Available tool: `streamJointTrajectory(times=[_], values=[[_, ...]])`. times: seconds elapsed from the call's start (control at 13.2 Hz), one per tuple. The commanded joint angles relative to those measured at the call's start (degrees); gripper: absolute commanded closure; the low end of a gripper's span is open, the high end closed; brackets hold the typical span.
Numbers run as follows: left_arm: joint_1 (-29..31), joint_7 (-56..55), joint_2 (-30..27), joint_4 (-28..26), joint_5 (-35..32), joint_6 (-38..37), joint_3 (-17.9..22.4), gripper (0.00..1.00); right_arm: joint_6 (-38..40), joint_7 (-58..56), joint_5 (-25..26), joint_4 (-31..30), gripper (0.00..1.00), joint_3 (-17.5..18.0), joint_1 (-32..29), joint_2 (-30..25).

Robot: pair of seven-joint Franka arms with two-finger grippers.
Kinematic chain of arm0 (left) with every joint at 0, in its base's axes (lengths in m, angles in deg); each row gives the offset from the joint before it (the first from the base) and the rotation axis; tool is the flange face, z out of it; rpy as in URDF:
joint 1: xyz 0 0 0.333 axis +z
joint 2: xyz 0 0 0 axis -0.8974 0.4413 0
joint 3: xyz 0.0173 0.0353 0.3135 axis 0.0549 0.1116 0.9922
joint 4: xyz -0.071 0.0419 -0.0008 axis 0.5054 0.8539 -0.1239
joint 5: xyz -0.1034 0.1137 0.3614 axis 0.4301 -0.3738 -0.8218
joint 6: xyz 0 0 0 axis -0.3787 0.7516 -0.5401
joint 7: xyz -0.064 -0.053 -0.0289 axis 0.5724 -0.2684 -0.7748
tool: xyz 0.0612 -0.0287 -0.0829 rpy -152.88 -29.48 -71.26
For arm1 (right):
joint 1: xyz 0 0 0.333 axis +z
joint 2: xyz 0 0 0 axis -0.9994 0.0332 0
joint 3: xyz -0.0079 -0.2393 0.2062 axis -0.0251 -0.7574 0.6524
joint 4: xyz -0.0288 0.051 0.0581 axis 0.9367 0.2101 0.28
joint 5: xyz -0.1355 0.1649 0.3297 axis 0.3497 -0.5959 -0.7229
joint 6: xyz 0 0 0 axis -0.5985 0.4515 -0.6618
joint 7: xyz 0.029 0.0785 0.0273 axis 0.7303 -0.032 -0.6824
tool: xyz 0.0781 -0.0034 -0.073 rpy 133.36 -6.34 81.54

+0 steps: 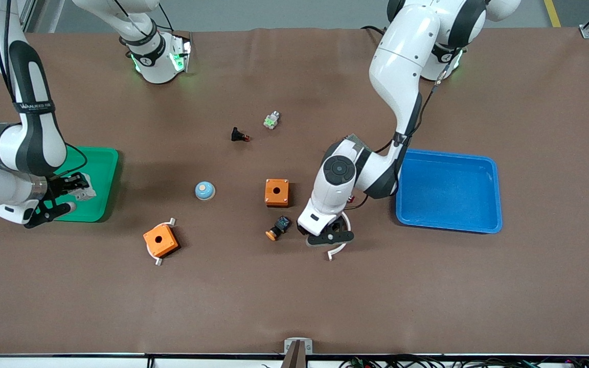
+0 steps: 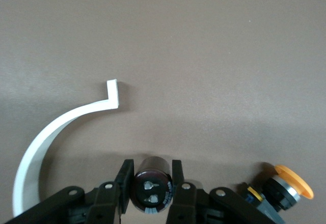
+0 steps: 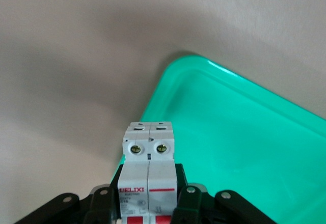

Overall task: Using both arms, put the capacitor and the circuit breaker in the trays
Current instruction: 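Carry the breaker into the green tray while the left gripper carries the capacitor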

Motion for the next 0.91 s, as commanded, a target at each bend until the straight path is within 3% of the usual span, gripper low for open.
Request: streamJointTrajectory(times=[0.0, 0.23, 0.53, 0.83], values=[[2.53, -0.37, -5.60, -0.75, -0.91, -9.31, 0.49, 0.98, -6.35, -2.45, 1.00, -6.51, 1.00, 1.23, -2.33, -1.90], [5.27, 1.65, -10.61, -4.16, -1.00, -16.45, 0.40, 0.99, -15.85, -5.88, 1.18, -13.11, 1.00, 1.14, -3.73, -2.07], [11.06, 11.47, -19.66, -15.57, -1.18, -18.49, 0.31, 1.00, -17.10, -6.41, 1.97, -14.44, 1.00, 1.05, -5.83, -2.16], [15.90, 21.05, -24.07, -24.10, -1.18, -17.97, 0.31, 1.00, -19.29, -6.41, 3.81, -14.44, 0.99, 0.96, -7.52, -1.90]])
